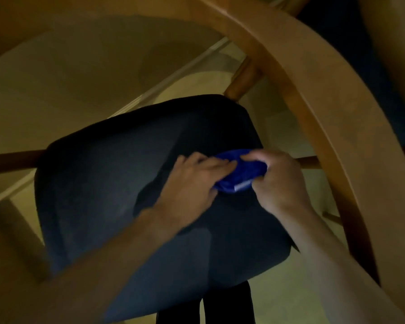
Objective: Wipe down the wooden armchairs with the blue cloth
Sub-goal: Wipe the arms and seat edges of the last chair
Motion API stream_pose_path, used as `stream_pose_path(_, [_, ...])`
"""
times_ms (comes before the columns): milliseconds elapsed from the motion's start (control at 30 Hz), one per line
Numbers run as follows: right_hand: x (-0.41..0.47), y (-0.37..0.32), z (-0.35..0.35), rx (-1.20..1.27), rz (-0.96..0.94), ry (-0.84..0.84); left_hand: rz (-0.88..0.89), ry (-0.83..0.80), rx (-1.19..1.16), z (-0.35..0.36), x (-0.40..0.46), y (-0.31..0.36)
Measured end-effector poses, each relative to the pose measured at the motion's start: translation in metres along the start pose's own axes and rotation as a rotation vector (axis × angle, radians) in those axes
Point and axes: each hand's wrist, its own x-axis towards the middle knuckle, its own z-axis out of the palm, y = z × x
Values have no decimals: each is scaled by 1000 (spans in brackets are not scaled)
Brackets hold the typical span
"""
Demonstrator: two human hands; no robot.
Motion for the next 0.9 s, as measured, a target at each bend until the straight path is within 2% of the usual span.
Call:
stream_pose_path(67, [17,-11,-6,123,60,77,39,26,70,-22,27,-18])
stream_pose_path(167, [55,-31,-11,289,117,251,-115,130,125,-41,85,-45])
stream_pose_path(233, [82,-34,-13,285,183,232,-225,66,89,-42,116,-47])
stream_pose_path(300, [92,-28,-13,211,239,161,-214,18,75,-32,122,-40])
stream_pose_path(367, [73,-18,-8,166,191,180,-142,55,132,-21,104,-30])
stream_pose_path(467, [11,-3,3,74,109,198,-109,93,62,-4,54,-7])
stream_pose_path(600, [-69,21,18,-77,134,33,-24,-64,-11,21,-28,22])
stream_pose_path(700, [-100,27,20,-2,169,-9,7,-205,-16,22,-53,27])
stream_pose_path(767, [-91,22,13,149,175,88,28,-117,68,8,-33,24])
stream_pose_path(833, [-64,10,4,260,131,222,9,42,144,-10,5,17])
stream_pose_path(900, [-23,-2,-6,358,88,294,-32,109,171,-25,47,4])
